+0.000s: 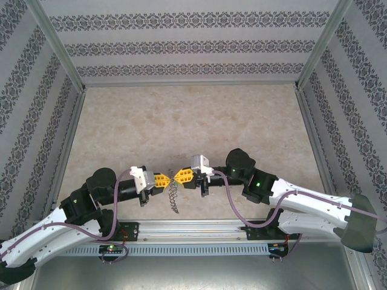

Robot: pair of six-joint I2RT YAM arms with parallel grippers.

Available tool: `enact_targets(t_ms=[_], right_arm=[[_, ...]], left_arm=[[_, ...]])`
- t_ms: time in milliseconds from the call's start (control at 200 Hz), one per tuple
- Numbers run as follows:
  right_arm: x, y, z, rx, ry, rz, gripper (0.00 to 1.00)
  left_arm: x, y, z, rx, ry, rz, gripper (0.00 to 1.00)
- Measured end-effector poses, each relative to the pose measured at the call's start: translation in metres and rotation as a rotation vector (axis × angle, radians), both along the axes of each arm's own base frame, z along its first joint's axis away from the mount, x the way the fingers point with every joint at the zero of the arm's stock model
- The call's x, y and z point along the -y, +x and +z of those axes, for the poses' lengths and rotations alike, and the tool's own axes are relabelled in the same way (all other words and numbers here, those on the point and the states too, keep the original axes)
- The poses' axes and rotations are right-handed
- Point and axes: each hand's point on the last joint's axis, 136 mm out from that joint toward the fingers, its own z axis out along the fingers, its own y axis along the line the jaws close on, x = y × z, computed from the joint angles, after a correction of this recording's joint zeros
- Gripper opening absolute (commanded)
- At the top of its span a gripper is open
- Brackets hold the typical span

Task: Put the keys on the keyring

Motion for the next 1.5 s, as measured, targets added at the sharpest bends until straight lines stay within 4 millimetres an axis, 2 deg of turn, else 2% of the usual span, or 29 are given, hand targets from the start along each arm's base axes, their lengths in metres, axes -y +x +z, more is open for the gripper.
enact_targets(t_ms=[485, 784, 1499], right_arm=[[0.0013, -0.0002, -0.0029, -0.001, -0.003, -0.003, 0.0], [0.0043, -0.0005, 0.0034, 0.016, 0.013, -0.011, 0.0], [0.0021, 0.0005, -0.0013, 0.021, 0.001, -0.009, 0.0]], left_arm=[[0.0001, -0.0005, 0.0001, 0.0, -0.001, -0.003, 0.0], [0.0007, -0.0018, 0.0001, -0.002, -0.001, -0.011, 0.0], [0.0009, -0.0023, 0.0001, -0.002, -0.001, -0.014, 0.0]])
